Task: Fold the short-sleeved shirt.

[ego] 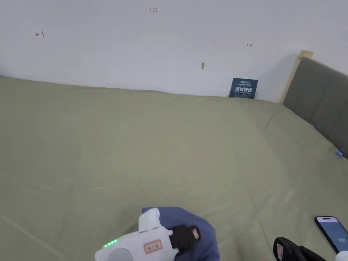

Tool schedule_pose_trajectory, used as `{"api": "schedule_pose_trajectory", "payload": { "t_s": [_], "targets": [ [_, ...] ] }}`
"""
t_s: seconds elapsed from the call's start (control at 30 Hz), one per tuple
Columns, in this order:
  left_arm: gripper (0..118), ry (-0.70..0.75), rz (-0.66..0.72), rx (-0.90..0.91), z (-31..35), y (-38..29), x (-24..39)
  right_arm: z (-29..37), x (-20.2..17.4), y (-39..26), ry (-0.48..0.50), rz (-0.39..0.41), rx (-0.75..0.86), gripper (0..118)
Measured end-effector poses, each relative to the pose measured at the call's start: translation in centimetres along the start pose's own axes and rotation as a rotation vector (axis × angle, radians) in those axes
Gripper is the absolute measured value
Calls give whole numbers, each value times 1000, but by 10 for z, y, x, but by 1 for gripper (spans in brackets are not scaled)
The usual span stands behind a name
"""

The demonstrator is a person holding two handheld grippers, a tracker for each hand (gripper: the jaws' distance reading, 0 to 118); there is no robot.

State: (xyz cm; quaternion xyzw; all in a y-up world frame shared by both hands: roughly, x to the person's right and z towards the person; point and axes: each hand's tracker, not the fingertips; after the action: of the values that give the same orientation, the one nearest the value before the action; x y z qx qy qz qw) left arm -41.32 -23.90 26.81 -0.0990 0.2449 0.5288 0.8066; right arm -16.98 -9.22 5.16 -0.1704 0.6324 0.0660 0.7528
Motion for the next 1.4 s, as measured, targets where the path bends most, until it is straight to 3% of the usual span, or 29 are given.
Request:
{"api": "schedule_pose_trajectory", "payload": {
  "t_s": [0.3, 0.43, 0.57, 0.67, 0.73, 0.87, 0.93, 0.97, 1.03, 1.1, 1.2, 1.33, 1.4],
  "targets": [
    [10, -43, 84, -118, -1, -83, -10, -17, 2, 8, 38, -17, 3, 0],
    [10, -47, 39, 73, 69, -63, -7, -56, 6, 8, 187, -68, -38, 0],
    [10, 96, 79, 273, 141, -34, -27, -125, 0, -4, 403, -165, -179, 0],
    [10, 161, 139, 363, 174, -17, -50, -188, -3, -29, 620, -301, -312, 0],
    [10, 213, 163, 381, 182, -11, -64, -229, -2, -54, 706, -448, -436, 0],
    [10, 210, 182, 352, 179, -9, -76, -277, 9, -95, 764, -669, -524, 0],
    [19, 174, 189, 317, 170, -7, -77, -288, 19, -105, 762, -769, -577, 0],
    [30, 153, 192, 293, 166, -6, -77, -289, 24, -107, 767, -783, -589, 0],
    [66, 121, 189, 226, 154, 0, -77, -283, 33, -101, 746, -708, -611, 0],
    [84, 103, 170, 164, 141, 4, -74, -274, 40, -96, 735, -624, -611, 0],
    [84, 53, 127, 86, 113, 11, -71, -268, 42, -97, 729, -646, -621, 0],
    [83, 185, 117, -52, 76, 15, -72, -265, 34, -95, 723, -617, -611, 0],
    [81, 139, 98, -23, 69, 16, -68, -264, 33, -95, 718, -603, -611, 0]
  ]
}}
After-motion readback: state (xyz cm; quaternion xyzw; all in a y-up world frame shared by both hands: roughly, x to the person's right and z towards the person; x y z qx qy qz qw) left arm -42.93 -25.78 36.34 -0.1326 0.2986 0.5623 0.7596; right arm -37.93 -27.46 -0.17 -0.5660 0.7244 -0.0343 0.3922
